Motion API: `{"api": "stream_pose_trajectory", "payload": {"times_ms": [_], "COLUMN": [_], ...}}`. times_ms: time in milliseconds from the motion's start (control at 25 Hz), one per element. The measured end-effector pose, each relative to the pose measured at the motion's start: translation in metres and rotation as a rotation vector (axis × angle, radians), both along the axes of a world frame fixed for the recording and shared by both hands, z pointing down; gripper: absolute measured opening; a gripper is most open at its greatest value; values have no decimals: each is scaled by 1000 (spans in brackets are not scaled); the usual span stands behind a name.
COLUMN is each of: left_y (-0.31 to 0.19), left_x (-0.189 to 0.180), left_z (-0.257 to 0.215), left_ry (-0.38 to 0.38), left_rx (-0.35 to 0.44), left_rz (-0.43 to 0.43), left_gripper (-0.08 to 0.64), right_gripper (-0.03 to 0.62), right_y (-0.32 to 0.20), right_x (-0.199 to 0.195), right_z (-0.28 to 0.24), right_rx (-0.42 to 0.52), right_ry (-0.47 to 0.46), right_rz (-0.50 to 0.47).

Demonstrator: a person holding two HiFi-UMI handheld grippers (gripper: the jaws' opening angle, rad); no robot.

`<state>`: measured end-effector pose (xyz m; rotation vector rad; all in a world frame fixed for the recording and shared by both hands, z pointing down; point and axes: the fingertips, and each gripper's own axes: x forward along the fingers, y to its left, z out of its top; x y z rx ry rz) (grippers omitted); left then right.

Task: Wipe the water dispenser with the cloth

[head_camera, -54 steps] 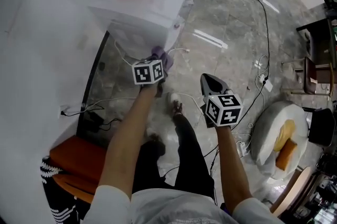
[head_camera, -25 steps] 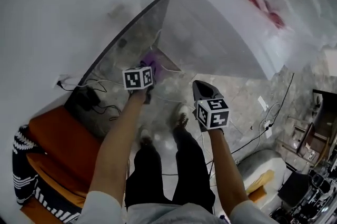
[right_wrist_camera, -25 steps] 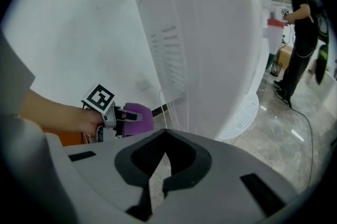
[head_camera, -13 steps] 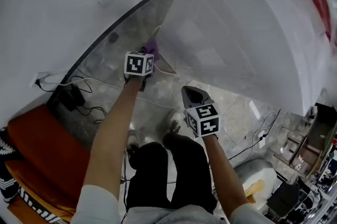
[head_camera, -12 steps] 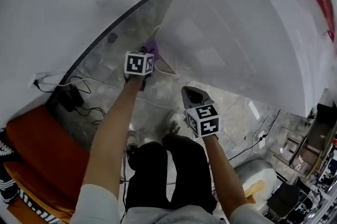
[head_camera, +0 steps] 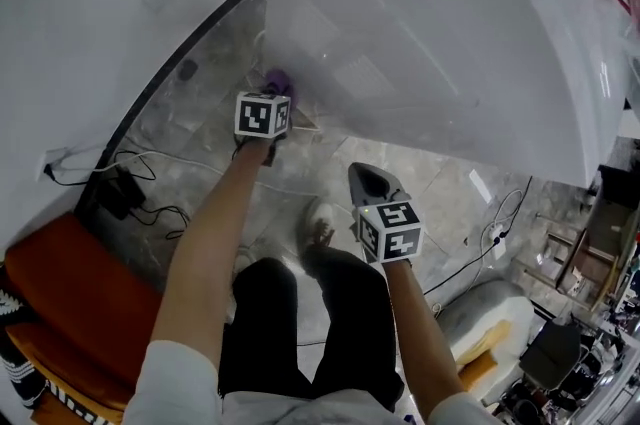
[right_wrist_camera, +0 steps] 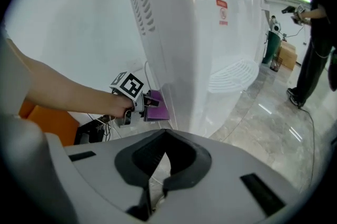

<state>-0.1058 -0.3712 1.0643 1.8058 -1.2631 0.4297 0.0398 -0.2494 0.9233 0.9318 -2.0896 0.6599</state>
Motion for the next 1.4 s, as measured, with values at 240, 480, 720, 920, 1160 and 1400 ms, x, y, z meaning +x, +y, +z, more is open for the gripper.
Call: {"api": "stream_pose_trajectory", "payload": {"times_ms": [240,480,720,920,1160,1400], "left_y": [42,75,77,80,116,165], "left_x": [81,142,151,150,149,125], "left_z": [-2,-20,-109,-218,-329,-408], "left_ry": [67,192,199,254,310,194], "left_rx": [-48,-5,106,182,186,194], "left_rz": [113,168,184,161,138,227], "left_gripper": [44,44,44,44,44,44], "right_gripper": [8,8,8,8,8,8], "right_y": [25,39,65,84,96,102], "right_x": [40,82,121,135,138,130], "right_z": [-20,-37,-91,-165,-274,-368], "right_rx": [-2,25,44,83,180,276], "right_ry": [16,38,29,17,-25,-52], "right_rz": [72,149,235,301,366,373]}}
